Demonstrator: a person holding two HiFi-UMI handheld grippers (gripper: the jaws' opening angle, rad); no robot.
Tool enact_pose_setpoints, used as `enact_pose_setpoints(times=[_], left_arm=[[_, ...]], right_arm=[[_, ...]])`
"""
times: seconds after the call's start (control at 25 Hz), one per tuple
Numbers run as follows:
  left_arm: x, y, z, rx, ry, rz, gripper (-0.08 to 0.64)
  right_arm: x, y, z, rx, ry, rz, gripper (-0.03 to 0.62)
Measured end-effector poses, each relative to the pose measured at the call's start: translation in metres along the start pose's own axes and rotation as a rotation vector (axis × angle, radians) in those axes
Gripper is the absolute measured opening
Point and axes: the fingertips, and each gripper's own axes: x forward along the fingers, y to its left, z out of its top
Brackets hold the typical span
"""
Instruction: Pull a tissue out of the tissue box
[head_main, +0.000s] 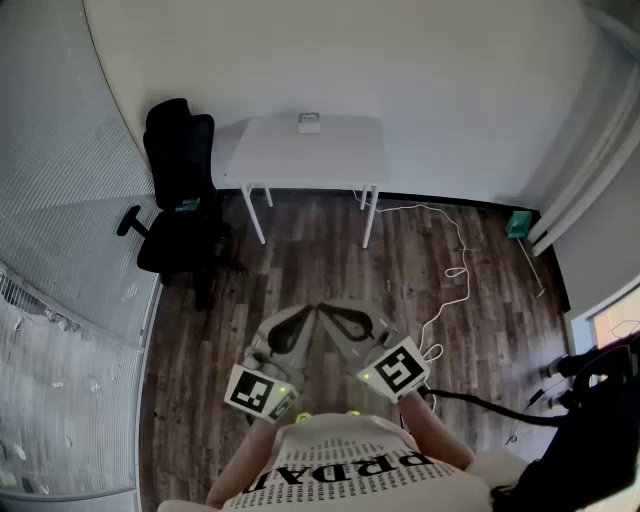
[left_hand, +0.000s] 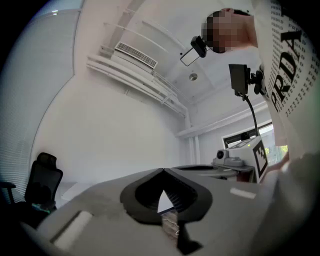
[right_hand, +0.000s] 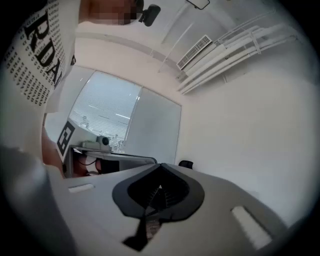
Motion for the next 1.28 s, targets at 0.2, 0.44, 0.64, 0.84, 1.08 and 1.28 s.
enact_pose_setpoints(times=[0.2,0.44,0.64,0.84,1.08,1.28], left_arm=[[0.0,-0.004,0.006,-0.031,-0.028,0.015,-0.009],[-0.004,0.0,0.008,-0.03,-0.035,0.02,-0.009],[-0.009,-0.002,0.008,-0.022,-0.032,0.019,-0.009],[-0.02,-0.002,0.001,-0.007,-0.01,0.014,-0.009],[-0.028,-0.002,0.002,-0.025,-0.024,0.014,-0.009],[-0.04,0.006,0.001,-0.026,-0.008,0.012,-0.009]], right_arm=[[-0.002,0.002,0.001,-0.001,-0.004,-0.002,0.006],[0.003,0.006,0.001,-0.017,0.0,-0.011,0.006],[0.001,0.01,0.005,-0.007,-0.017,-0.017,0.006],[0.002,0.019,0.004,-0.007,-0.014,-0.01,0.006],[0.004,0.029,0.001,0.008,-0.01,-0.008,0.006],[0.013,0.038,0.001,0.009,0.004,-0.005,0.006]])
